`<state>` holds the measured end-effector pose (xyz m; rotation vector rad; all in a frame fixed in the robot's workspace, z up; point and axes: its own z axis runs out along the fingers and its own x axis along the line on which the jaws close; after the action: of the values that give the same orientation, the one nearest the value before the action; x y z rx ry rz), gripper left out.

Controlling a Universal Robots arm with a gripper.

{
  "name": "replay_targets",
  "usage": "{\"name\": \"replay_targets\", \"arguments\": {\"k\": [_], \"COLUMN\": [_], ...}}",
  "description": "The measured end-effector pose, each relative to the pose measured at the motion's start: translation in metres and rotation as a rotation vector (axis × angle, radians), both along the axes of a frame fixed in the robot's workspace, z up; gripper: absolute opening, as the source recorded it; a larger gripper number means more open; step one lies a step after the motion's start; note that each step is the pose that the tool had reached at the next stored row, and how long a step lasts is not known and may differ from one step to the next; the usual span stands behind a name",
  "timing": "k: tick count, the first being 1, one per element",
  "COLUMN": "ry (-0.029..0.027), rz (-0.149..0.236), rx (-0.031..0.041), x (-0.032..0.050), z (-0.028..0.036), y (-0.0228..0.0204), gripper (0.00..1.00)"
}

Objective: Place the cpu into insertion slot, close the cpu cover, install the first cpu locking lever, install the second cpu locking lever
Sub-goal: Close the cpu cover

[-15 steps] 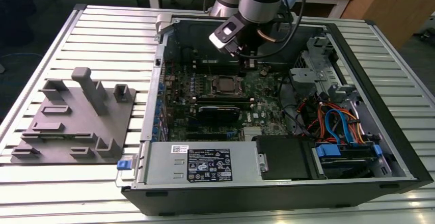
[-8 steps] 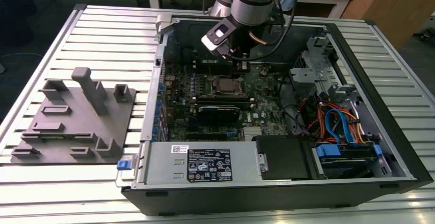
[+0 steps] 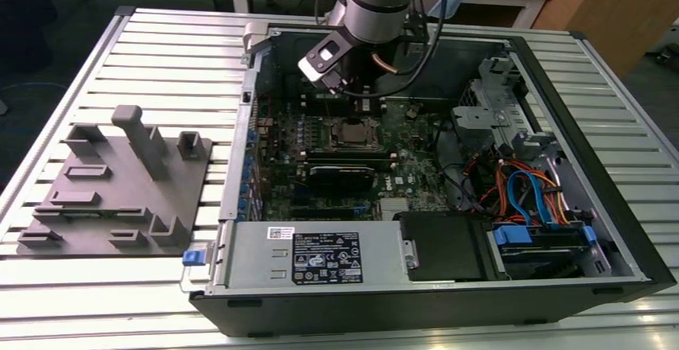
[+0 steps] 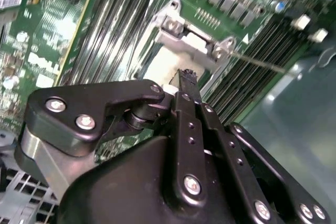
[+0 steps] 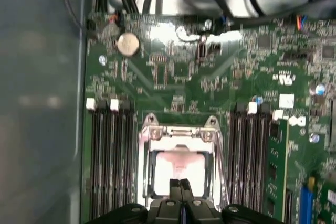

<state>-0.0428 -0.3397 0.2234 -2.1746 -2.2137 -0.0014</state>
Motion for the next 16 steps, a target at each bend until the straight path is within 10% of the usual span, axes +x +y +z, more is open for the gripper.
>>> {"name": "replay_targets", "arguments": {"k": [16], "ry": [0.0054], "rz": [0.001], "rx": [0.0000], "x": [-0.0048], "z": [-0.0031], "y": [-0.0007], "gripper": [0.10]}}
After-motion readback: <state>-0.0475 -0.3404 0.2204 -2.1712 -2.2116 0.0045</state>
